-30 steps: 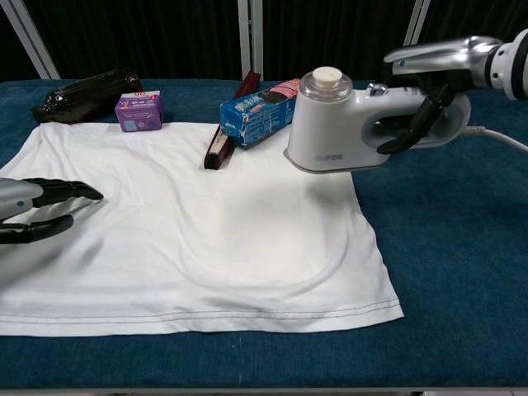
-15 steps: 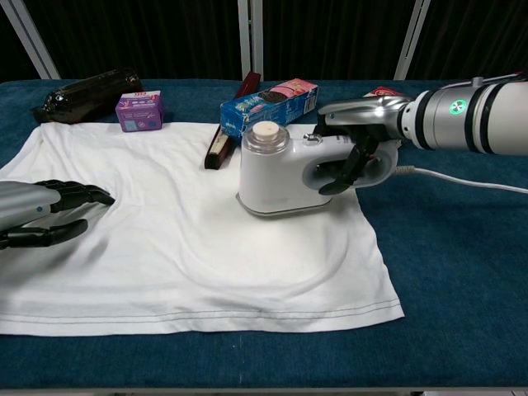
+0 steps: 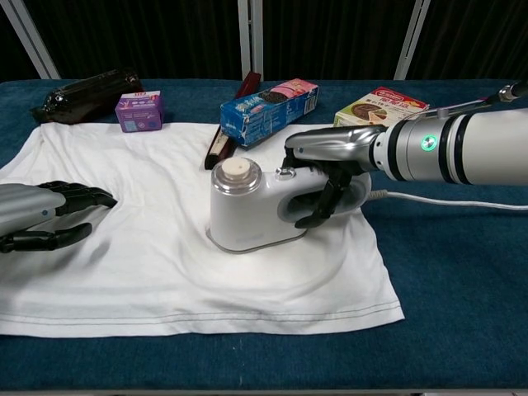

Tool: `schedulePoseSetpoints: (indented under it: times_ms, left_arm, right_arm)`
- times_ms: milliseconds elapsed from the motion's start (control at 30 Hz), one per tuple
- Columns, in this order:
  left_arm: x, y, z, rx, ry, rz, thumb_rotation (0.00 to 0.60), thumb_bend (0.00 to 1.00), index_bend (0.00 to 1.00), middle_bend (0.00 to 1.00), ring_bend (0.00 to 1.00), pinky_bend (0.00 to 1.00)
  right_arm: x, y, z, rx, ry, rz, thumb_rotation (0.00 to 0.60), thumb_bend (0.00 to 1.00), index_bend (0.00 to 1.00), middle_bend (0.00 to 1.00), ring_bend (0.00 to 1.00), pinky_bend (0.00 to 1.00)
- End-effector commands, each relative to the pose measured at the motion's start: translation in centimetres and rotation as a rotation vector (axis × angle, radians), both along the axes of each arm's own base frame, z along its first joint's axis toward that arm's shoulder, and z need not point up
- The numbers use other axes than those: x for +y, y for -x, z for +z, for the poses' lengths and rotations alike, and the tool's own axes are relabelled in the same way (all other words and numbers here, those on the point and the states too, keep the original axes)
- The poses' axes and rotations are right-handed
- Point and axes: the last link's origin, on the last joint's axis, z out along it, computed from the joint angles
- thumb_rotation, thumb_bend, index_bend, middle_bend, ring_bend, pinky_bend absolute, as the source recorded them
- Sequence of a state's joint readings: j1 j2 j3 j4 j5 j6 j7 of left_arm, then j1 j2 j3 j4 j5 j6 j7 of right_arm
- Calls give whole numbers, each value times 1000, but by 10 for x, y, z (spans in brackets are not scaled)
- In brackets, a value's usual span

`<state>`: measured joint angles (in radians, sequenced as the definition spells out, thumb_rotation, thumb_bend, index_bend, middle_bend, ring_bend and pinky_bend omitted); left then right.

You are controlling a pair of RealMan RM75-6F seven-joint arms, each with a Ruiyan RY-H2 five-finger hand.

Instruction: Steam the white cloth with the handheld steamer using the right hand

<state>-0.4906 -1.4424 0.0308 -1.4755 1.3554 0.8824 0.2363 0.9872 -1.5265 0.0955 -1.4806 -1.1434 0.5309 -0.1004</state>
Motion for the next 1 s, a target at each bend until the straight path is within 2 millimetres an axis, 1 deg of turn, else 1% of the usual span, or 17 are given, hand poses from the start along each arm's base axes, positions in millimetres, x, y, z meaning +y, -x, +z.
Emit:
schedulePoseSetpoints:
  times_ms: [33,233,267,333,433,500,633,733,833,1000]
  left_arm:
    - [0,-1,-1,-2,-1,0,17,372,64,28,0,0]
    - [0,-2,-2,-1,2,-8,17,372,65,28,0,0]
    - [1,-2,-2,0,1,-10,17,372,65,28,0,0]
    - [1,-2,-2,-1,-2,-14,16,372,65,28,0,0]
    - [1,-3,-1,-3,-5,-17,16,372,64,28,0,0]
    - [1,-3,-1,-3,-7,-18,17,371,65,28,0,0]
    - [1,-3,0,-3,-10,-21,15,372,65,28,0,0]
    - [1,-4,0,-4,-12,-24,16,372,65,28,0,0]
    - [1,-5,0,-3,-10,-25,16,372,64,28,0,0]
    - [1,-5,-1,1,-8,-26,17,372,65,28,0,0]
  right_arm:
    - [20,3,1,19,-43,48,600,613,1000,941,968,729]
    - [50,15,12,19,-101,72,600,613,1000,942,970,730]
    - [52,17,16,8,-98,68,600,612,1000,942,970,730]
    - [51,19,24,-18,-73,57,600,613,1000,943,970,731]
    - [38,21,40,-83,2,22,600,612,1000,944,971,731]
    - [24,24,52,-114,61,0,600,613,1000,944,971,731]
    - [-1,34,64,-119,146,-40,600,613,1000,944,971,731]
    - [-17,40,66,-107,189,-69,600,613,1000,944,971,731]
    - [-28,47,63,-90,214,-90,600,613,1000,944,971,731]
    - [-31,54,52,-60,206,-96,600,613,1000,944,971,731]
